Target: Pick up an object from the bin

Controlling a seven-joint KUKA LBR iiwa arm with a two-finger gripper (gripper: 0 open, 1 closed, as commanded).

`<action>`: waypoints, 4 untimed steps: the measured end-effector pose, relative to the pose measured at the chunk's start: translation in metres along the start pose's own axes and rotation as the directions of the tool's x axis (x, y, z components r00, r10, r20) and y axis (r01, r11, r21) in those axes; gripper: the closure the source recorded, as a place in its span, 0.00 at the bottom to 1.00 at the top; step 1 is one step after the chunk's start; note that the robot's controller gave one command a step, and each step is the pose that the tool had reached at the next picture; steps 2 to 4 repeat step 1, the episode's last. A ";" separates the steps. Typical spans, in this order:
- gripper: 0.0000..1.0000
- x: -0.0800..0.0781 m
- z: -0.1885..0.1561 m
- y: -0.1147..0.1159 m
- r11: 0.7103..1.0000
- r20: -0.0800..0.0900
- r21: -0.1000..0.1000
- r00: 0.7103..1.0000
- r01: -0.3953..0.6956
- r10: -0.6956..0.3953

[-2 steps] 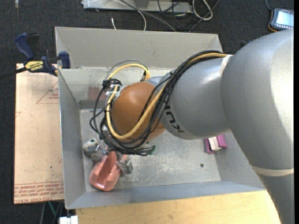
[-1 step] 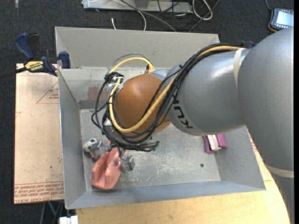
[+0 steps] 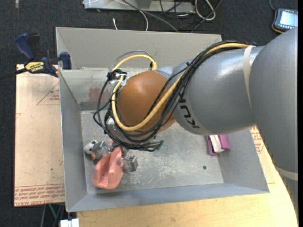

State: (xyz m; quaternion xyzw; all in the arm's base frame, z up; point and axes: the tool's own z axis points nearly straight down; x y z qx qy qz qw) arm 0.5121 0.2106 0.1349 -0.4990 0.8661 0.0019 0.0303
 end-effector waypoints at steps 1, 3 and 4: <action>1.00 0.001 -0.014 0.001 1.000 -0.006 -0.006 1.000 -0.002 0.002; 1.00 0.001 -0.014 0.001 1.000 -0.006 -0.006 1.000 -0.002 0.002; 1.00 0.001 -0.014 0.001 1.000 -0.006 -0.006 1.000 -0.002 0.002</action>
Offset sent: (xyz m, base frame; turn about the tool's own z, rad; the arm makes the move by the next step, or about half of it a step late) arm -0.0017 -0.0005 0.0385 0.0010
